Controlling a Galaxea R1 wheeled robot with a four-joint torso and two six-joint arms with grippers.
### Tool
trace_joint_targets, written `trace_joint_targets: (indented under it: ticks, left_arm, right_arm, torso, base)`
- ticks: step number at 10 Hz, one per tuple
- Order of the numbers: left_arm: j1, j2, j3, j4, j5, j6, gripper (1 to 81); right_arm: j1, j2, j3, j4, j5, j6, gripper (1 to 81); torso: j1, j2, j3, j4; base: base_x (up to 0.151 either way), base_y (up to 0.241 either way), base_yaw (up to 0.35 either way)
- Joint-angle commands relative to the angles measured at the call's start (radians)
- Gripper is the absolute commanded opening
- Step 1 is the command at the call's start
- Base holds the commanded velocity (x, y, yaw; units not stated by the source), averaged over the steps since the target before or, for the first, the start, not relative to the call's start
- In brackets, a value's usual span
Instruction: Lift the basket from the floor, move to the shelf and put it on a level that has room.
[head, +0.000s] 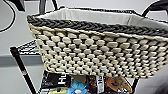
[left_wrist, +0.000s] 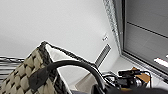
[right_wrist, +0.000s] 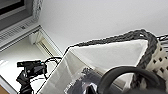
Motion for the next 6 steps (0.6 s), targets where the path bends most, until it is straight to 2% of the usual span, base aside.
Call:
trace_joint_targets:
  ticks: [1, 4, 6]
  left_arm:
    - [-0.106, 0.082, -0.124, 0.04, -0.071, 0.01, 1.0]
    - [-0.103, 0.131, -0.204, 0.05, -0.065, 0.016, 1.0]
    - [-0.086, 0.16, -0.266, 0.073, -0.029, 0.021, 1.0]
  right_arm:
    - [0.088, 0.091, -0.09, -0.026, 0.073, -0.017, 1.0]
    - [0.065, 0.156, -0.17, -0.057, 0.081, -0.022, 1.0]
    - [0.026, 0.227, -0.26, -0.077, 0.081, -0.025, 1.0]
  torso:
    - [0.001, 0.0, 0.0, 0.0]
    - [0.001, 0.0, 0.0, 0.0]
    - [0.001, 0.0, 0.0, 0.0]
  base:
    - [0.0, 0.0, 0.0]
    - [0.0, 0.0, 0.0]
    - [0.0, 0.0, 0.0]
